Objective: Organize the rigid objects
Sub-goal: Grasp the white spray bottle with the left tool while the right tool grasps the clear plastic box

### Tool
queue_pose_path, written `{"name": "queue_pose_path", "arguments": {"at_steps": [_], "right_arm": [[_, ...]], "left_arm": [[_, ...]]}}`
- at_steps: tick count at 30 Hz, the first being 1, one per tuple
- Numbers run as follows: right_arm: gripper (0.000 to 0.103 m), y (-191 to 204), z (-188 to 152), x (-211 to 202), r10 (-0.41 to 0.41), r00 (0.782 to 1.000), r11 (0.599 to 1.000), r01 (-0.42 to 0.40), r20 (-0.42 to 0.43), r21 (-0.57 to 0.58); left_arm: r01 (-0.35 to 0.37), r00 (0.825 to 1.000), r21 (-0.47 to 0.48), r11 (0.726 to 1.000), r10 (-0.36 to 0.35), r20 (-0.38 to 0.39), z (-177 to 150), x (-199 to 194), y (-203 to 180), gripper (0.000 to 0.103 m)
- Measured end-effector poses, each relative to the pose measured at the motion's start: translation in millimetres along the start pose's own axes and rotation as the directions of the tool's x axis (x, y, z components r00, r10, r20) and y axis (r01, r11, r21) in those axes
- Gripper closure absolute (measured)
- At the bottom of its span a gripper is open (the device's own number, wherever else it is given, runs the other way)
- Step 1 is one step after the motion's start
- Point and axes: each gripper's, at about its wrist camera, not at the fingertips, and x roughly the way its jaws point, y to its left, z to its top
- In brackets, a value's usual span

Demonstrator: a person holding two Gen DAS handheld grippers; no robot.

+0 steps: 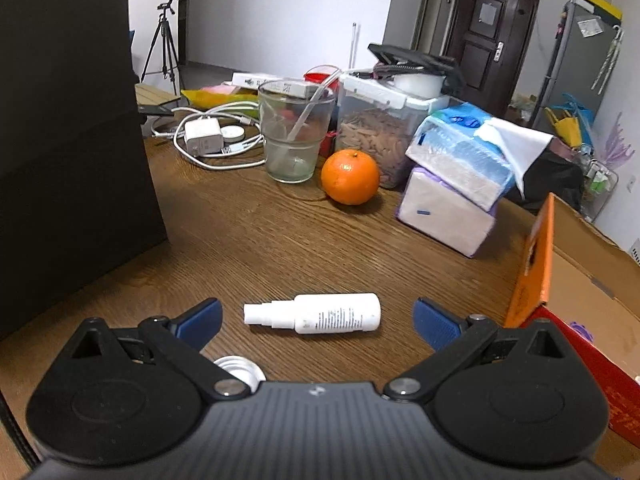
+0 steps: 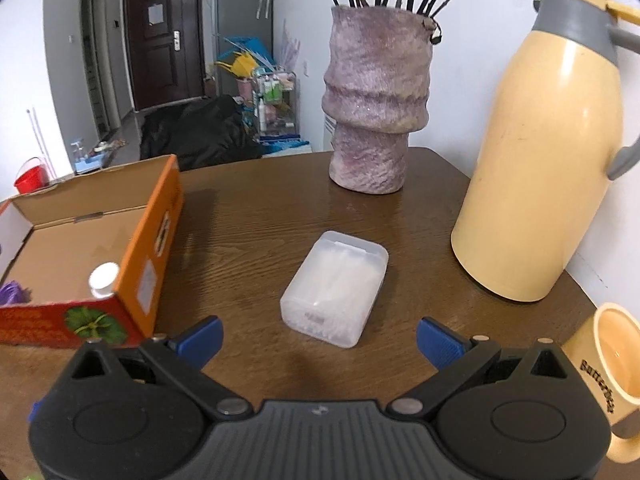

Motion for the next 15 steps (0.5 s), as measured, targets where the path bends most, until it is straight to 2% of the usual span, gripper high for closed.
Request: {"name": "queue_pose_path", "arguments": {"at_steps": [4, 10, 15], "right_arm": [[0.0, 4, 11, 17, -0.018, 0.999, 1.0, 0.018, -0.027, 0.006], [0.0, 7, 24, 44, -0.04, 0.997, 0.999, 0.042, -0.071, 0.021], [0.0, 9, 31, 63, -0.085, 0.991, 0.996, 0.087, -0.101, 0.015]], "left_arm": [[-0.02, 0.999, 0.002, 1.0, 0.02, -0.029, 3, 15, -4, 0.0], [-0.057, 0.998, 0.019, 0.998, 0.058, -0.031, 7, 29, -11, 0.0], [-0.075, 0.995, 0.021, 0.997, 0.076, -0.062, 8, 43, -14, 0.0]]}}
